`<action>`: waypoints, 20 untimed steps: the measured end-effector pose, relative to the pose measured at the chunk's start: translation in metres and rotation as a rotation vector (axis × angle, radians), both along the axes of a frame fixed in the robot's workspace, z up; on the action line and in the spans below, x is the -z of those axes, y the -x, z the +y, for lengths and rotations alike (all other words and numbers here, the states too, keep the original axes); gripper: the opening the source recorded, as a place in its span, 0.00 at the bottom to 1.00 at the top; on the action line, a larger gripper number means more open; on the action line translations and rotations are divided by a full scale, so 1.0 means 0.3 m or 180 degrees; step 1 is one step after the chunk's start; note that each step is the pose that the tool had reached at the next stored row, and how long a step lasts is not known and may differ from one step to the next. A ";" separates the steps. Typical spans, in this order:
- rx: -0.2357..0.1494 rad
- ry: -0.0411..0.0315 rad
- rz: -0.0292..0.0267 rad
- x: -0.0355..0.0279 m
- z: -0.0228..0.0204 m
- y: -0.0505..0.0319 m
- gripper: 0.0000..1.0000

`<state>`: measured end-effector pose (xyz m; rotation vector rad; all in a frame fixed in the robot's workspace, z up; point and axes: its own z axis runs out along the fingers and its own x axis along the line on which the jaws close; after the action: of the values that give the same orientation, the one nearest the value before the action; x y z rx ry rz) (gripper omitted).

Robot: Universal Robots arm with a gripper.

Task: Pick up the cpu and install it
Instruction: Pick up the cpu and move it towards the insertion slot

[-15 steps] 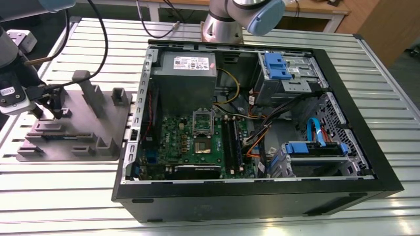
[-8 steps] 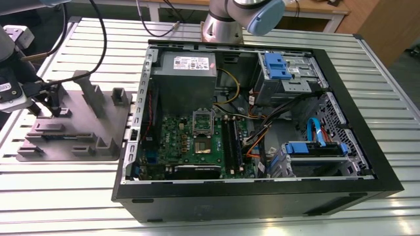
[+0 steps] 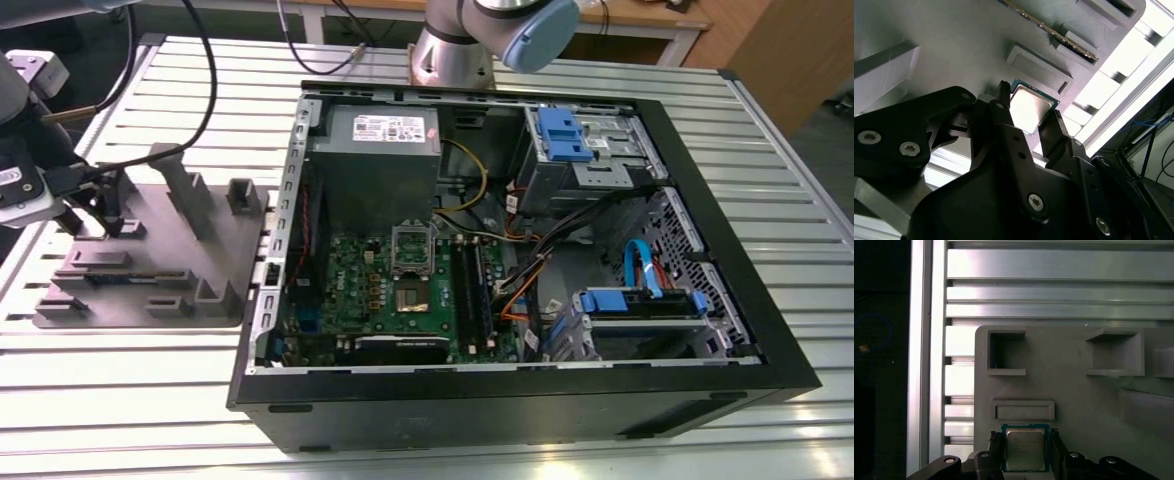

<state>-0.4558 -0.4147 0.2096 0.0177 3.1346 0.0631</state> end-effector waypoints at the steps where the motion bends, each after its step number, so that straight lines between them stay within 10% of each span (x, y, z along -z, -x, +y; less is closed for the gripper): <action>1: 0.0000 0.0000 0.0000 -0.001 0.000 0.000 0.47; 20: 0.0000 0.0000 0.0000 -0.015 0.000 0.000 0.47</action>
<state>-0.4557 -0.4146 0.2140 0.0177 3.1345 0.0633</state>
